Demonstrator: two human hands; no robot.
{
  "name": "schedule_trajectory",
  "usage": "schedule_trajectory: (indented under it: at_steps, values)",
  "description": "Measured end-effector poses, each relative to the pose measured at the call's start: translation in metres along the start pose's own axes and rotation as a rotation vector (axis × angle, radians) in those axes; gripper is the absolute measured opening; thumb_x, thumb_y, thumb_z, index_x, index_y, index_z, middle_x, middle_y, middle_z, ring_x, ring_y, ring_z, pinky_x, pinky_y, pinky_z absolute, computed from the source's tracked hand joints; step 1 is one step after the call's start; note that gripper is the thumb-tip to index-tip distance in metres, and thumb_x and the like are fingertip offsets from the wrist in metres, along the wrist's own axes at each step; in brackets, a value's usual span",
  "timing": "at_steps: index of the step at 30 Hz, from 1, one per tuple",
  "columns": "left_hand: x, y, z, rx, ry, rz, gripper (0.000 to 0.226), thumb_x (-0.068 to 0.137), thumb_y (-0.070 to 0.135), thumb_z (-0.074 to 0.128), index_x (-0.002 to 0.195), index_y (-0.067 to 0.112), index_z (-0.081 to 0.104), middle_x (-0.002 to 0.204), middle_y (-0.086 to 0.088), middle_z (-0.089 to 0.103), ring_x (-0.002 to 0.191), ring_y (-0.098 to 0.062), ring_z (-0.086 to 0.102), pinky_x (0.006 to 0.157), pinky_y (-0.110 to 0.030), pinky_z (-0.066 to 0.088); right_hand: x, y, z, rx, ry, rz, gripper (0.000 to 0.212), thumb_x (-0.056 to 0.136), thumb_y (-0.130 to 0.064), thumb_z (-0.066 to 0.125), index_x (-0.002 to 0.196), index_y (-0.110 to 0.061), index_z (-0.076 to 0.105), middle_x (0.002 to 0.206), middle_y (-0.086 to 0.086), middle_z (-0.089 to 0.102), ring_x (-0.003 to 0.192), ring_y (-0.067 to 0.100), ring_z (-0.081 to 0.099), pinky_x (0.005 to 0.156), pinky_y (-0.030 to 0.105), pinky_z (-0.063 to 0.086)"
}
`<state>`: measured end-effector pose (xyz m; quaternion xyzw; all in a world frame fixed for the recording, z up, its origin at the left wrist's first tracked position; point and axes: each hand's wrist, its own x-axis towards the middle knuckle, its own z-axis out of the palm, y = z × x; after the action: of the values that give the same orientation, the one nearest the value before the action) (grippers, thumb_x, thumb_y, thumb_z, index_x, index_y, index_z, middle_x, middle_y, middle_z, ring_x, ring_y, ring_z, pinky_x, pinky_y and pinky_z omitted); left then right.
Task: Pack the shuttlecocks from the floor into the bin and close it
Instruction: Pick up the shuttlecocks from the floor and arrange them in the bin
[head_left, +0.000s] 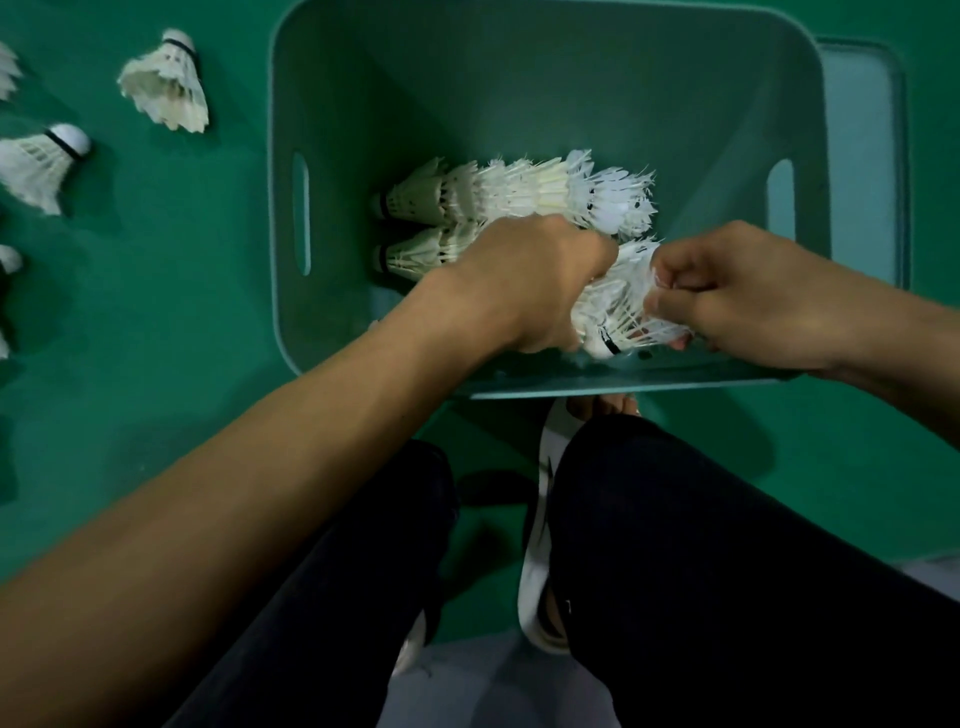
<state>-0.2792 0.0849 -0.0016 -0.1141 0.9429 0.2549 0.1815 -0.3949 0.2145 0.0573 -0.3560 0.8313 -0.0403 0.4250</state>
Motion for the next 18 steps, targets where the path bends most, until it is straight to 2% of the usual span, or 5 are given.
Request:
schedule_trajectory:
  at_steps: [5,7,10,13,18]
  values:
    - [-0.008,-0.001,-0.003,-0.004,0.038,-0.003,0.054,0.081,0.038,0.078,0.126,0.022,0.052,0.117,-0.003,0.065,0.097,-0.021,0.051,0.074,-0.035,0.039,-0.002,0.012,-0.015,0.017,0.084,0.041,0.018,0.090,-0.016,0.069,0.071,-0.014,0.069,0.052,0.004,0.066,0.046,0.020,0.052,0.056,0.033,0.051]
    - [-0.012,-0.001,-0.003,-0.017,0.039,-0.007,0.056,0.081,0.037,0.080,0.127,0.023,0.052,0.119,-0.002,0.065,0.095,-0.020,0.049,0.074,-0.035,0.039,-0.006,0.013,-0.023,-0.064,0.182,0.034,0.020,0.085,-0.016,0.071,0.066,-0.024,0.071,0.050,0.002,0.065,0.044,0.016,0.053,0.055,0.027,0.044]
    - [-0.014,0.000,-0.002,-0.041,0.017,-0.005,0.057,0.080,0.036,0.082,0.128,0.024,0.052,0.120,-0.002,0.064,0.092,-0.019,0.047,0.074,-0.035,0.042,-0.012,0.009,-0.026,-0.090,0.271,0.023,0.022,0.081,-0.016,0.071,0.059,-0.015,0.069,0.052,0.008,0.065,0.047,0.018,0.053,0.053,0.027,0.040]
    - [-0.014,-0.001,-0.003,-0.062,-0.002,0.000,0.060,0.077,0.040,0.084,0.126,0.026,0.053,0.118,0.000,0.064,0.093,-0.019,0.049,0.073,-0.034,0.040,-0.011,0.002,-0.010,0.108,0.224,0.060,0.017,0.084,-0.015,0.072,0.069,-0.007,0.072,0.065,0.023,0.068,0.043,0.013,0.048,0.055,0.029,0.043]
    - [-0.012,-0.003,-0.003,-0.045,-0.029,0.030,0.058,0.073,0.046,0.085,0.119,0.029,0.055,0.107,0.003,0.063,0.094,-0.021,0.054,0.071,-0.033,0.038,0.007,0.003,0.016,0.389,0.182,0.220,0.010,0.085,-0.011,0.077,0.077,-0.005,0.073,0.087,0.029,0.072,0.064,0.026,0.058,0.060,0.043,0.056]
